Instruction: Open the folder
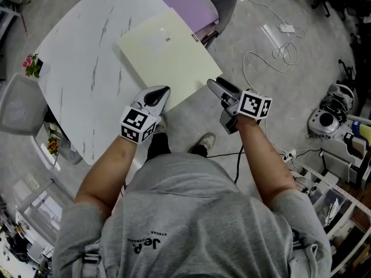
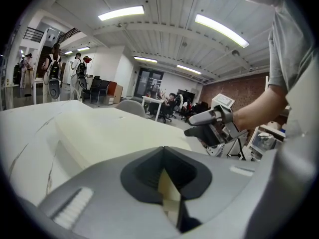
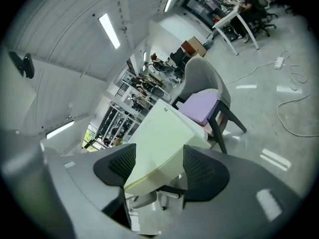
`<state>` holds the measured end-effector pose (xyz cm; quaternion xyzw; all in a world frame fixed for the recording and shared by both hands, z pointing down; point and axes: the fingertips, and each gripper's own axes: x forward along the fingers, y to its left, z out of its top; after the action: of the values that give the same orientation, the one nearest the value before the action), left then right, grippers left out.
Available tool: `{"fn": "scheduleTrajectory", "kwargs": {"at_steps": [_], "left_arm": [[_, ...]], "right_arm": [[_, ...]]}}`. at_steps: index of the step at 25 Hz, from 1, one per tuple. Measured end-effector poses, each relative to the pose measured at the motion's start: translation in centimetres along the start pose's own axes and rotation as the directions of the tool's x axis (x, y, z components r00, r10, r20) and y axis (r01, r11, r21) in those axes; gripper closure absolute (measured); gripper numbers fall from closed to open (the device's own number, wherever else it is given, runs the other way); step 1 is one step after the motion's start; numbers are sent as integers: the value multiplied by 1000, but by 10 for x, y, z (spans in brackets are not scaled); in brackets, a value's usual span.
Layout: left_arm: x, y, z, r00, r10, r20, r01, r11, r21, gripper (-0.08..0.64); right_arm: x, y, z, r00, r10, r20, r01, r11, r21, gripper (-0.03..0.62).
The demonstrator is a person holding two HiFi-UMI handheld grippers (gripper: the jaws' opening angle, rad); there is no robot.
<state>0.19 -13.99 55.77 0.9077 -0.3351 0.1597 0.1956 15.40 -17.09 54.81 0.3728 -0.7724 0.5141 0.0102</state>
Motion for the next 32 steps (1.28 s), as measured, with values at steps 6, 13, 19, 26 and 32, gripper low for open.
{"fn": "scheduleTrajectory", "kwargs": {"at_steps": [6, 13, 19, 26, 32], "left_arm": [[4, -2, -2, 999, -9, -34, 10, 1000, 23, 503], [7, -2, -3, 999, -17, -42, 18, 1000, 25, 503], [7, -2, -3, 999, -19, -48, 21, 999, 33, 503], [7, -2, -3, 998, -22, -54, 24, 999, 33, 503], [7, -2, -1, 999, -25, -48, 26, 999, 29, 503]], "right_arm": [[2, 9, 3, 999, 43, 2, -43, 998, 37, 298], [4, 15, -9, 997, 73, -4, -72, 991, 114, 302], [9, 26, -35, 989, 140, -48, -126, 965, 230, 310], [14, 32, -37, 980, 197, -35, -177, 936, 304, 314], [9, 33, -35, 979, 201, -32, -184, 940, 287, 318]]}}
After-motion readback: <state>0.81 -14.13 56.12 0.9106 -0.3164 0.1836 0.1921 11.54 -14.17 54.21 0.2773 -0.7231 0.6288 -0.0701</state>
